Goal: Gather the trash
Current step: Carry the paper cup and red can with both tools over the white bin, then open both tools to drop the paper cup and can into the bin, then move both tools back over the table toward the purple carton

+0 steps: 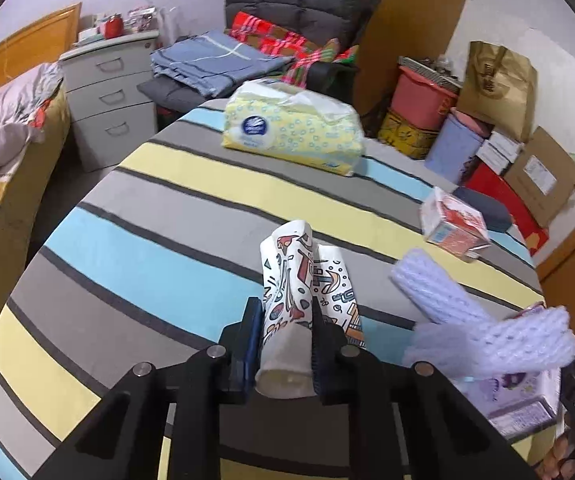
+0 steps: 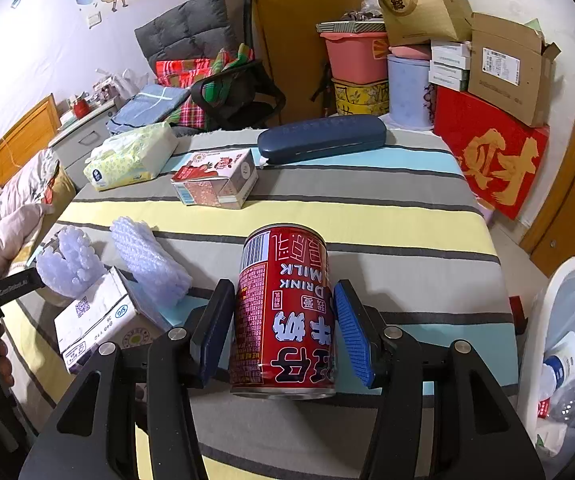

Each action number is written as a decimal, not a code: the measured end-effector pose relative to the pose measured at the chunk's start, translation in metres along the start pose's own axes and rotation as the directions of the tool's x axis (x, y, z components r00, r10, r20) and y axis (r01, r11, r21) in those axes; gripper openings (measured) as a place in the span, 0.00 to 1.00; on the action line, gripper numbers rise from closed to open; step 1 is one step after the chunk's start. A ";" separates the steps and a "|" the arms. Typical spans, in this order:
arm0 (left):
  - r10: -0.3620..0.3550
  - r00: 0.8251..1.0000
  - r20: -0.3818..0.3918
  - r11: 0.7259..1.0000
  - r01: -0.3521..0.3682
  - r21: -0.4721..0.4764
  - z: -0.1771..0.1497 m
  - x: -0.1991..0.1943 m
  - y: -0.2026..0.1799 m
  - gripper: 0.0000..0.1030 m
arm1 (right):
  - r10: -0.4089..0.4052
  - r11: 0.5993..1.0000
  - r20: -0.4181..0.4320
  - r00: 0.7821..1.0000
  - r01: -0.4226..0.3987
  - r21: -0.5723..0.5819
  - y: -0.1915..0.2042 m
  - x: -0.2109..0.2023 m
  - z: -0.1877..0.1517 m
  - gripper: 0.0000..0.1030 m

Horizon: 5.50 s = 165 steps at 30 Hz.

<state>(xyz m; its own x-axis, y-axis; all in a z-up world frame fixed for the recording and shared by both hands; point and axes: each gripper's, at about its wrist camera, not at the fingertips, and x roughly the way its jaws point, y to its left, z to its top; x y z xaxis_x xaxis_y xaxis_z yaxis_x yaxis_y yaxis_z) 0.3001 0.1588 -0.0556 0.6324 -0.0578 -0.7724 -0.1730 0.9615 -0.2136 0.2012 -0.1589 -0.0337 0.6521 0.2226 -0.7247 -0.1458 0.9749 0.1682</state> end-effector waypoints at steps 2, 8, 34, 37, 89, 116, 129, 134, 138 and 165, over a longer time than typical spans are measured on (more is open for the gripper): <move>0.007 1.000 0.010 1.000 -0.007 0.019 -0.001 -0.004 -0.004 0.21 | 0.003 1.000 0.002 1.000 -0.003 0.005 -0.001 -0.001 0.000 0.51; -0.020 0.999 0.038 0.999 0.019 0.035 -0.006 -0.020 -0.008 0.21 | 0.010 1.000 0.023 1.000 -0.010 0.017 -0.001 -0.008 -0.003 0.51; -0.180 0.970 0.163 0.963 0.140 0.231 -0.041 -0.137 -0.091 0.21 | -0.013 0.997 0.141 0.990 0.001 0.083 -0.022 -0.079 -0.020 0.51; -0.213 0.964 0.162 0.949 0.165 0.268 -0.049 -0.146 -0.110 0.21 | -0.030 0.995 0.156 0.987 0.014 0.100 -0.030 -0.090 -0.024 0.51; -0.398 0.901 -0.171 0.699 0.419 0.580 -0.163 -0.086 -0.385 0.21 | -0.312 0.912 0.018 0.950 0.295 0.285 -0.186 -0.127 -0.084 0.52; -0.420 0.904 -0.078 0.760 0.398 0.513 -0.146 -0.119 -0.329 0.45 | -0.319 0.919 0.096 0.943 0.283 0.275 -0.161 -0.140 -0.080 0.59; -0.363 0.930 0.052 0.840 0.303 0.450 -0.131 -0.148 -0.252 0.46 | -0.242 0.954 0.140 0.960 0.209 0.215 -0.115 -0.135 -0.077 0.59; -0.330 0.940 0.081 0.872 0.271 0.407 -0.125 -0.150 -0.217 0.46 | -0.205 0.966 0.152 0.967 0.175 0.190 -0.099 -0.132 -0.076 0.59; -0.305 0.946 0.109 0.896 0.247 0.368 -0.119 -0.153 -0.190 0.46 | -0.178 0.976 0.154 0.972 0.155 0.156 -0.083 -0.126 -0.073 0.59; -0.134 0.978 0.162 0.975 0.100 0.198 -0.085 -0.139 -0.038 0.57 | 0.053 0.998 0.109 0.993 -0.050 -0.032 0.027 -0.068 -0.050 0.59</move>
<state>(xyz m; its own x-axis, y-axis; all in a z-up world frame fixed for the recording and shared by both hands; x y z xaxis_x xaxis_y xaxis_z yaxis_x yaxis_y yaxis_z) 0.1545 0.1074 0.0086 0.7636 -0.1414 -0.6300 0.0445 0.9849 -0.1672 0.1152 -0.1472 -0.0132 0.7208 0.2720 -0.6375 -0.2016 0.9623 0.1827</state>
